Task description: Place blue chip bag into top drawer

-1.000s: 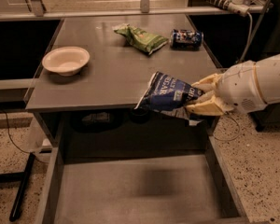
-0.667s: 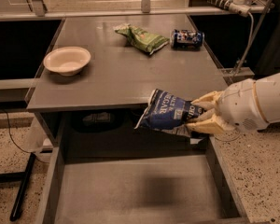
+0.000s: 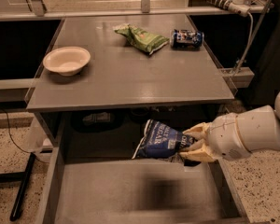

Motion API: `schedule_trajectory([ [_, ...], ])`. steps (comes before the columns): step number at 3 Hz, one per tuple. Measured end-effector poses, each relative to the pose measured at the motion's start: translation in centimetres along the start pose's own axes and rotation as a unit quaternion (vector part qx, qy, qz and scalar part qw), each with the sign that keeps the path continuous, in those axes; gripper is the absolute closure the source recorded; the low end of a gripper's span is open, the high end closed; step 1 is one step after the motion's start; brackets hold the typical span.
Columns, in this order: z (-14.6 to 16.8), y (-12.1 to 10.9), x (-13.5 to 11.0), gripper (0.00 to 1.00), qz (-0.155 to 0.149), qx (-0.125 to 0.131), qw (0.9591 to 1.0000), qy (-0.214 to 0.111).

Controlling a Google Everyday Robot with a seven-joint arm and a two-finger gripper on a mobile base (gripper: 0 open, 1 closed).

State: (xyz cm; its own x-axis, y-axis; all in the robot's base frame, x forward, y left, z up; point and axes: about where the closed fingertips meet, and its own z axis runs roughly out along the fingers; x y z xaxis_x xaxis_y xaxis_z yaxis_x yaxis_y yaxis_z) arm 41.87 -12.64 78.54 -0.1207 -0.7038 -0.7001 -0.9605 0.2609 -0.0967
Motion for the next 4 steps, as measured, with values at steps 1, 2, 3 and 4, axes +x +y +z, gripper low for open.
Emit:
schedule_trajectory([
  [1,0.0,0.0,0.0,1.00,0.000,0.000,1.0000,0.000],
  [2,4.1,1.0,1.6,1.00,0.004,-0.023,0.9997,0.004],
  [3,9.1,2.4,4.7,1.00,0.012,-0.036,0.9993,0.003],
  [4,12.7,2.7,6.9,1.00,0.019,-0.031,0.9994,-0.001],
])
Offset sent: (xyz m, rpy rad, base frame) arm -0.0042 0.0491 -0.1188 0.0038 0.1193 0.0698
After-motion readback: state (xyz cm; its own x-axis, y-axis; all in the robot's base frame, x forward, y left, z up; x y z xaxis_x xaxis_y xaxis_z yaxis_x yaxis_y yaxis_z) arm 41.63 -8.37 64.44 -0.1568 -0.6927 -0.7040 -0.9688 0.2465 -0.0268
